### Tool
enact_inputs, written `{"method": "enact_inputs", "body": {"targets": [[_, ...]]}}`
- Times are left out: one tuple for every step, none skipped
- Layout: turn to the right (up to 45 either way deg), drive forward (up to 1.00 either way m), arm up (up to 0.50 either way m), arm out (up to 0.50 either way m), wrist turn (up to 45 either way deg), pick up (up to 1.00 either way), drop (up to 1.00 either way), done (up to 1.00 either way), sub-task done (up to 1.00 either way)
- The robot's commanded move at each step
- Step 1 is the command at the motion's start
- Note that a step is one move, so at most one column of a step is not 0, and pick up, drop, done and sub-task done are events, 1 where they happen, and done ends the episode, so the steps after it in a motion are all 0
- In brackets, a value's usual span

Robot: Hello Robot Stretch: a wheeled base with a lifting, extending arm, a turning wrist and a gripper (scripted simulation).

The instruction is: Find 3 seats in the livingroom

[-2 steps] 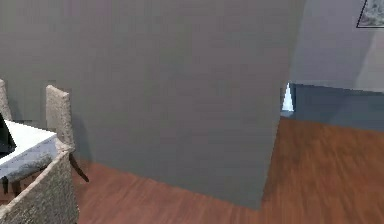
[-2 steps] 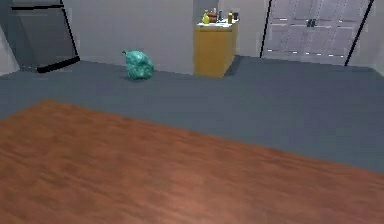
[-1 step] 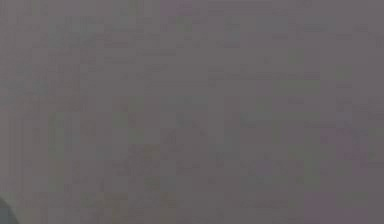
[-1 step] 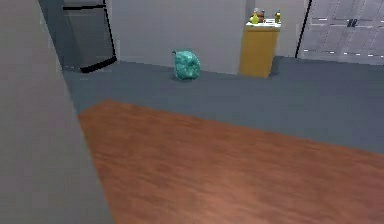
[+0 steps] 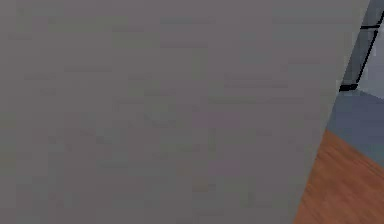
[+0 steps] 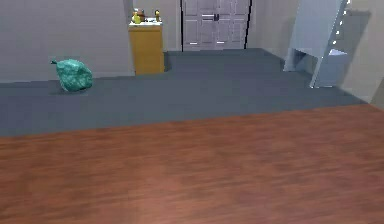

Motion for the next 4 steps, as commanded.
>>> {"method": "enact_inputs", "body": {"targets": [[0.0,0.05,0.00,0.00,0.0,0.00,0.00,0.00,0.00],[-45.0,0.00,0.00,0.00,0.0,0.00,0.00,0.00,0.00],[-45.0,0.00,0.00,0.00,0.0,0.00,0.00,0.00,0.00],[-6.0,0.00,0.00,0.00,0.0,0.00,0.00,0.00,0.00]]}}
